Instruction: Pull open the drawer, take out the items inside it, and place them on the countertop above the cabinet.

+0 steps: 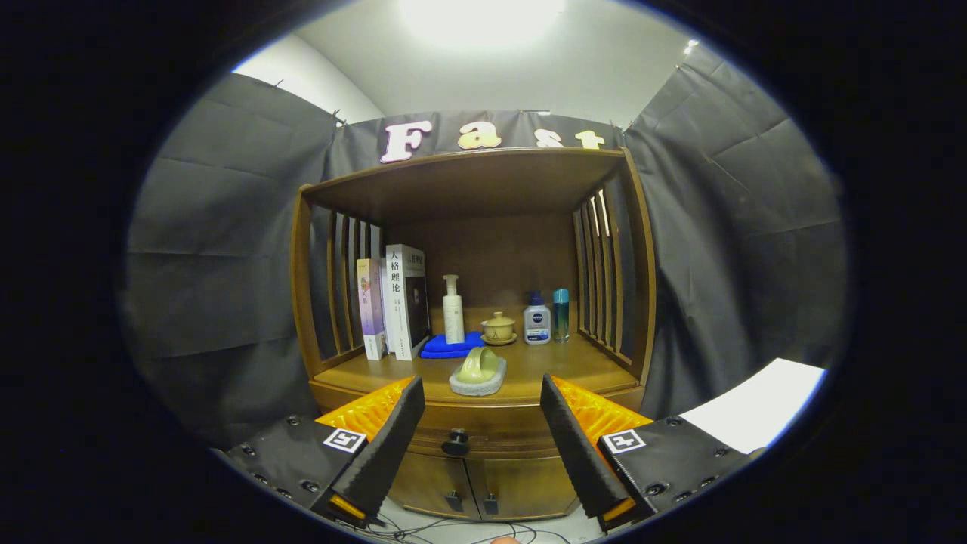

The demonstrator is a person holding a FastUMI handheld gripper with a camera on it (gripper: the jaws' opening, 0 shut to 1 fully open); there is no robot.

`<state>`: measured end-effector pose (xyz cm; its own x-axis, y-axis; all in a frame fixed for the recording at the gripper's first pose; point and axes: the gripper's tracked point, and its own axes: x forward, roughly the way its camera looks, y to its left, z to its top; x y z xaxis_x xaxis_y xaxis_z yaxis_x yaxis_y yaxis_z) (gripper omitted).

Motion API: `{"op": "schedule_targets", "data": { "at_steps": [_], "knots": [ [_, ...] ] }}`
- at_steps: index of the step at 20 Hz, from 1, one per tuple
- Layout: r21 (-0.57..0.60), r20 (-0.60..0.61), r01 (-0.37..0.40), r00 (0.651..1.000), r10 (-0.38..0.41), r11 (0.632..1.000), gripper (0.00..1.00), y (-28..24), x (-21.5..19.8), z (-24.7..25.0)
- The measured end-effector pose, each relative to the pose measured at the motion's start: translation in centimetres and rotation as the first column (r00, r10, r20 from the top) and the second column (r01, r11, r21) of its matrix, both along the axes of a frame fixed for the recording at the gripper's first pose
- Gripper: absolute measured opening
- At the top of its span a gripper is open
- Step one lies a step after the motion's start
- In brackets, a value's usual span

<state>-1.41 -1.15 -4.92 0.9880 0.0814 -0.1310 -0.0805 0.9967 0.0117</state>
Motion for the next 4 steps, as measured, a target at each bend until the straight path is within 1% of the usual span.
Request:
{"op": "schedule_targets", "data": {
  "at_steps": [4],
  "knots": [
    [-0.013, 0.003, -0.003, 1.000, 0.003, 1.000, 0.98, -0.03, 0.04, 0.14]
  ]
}}
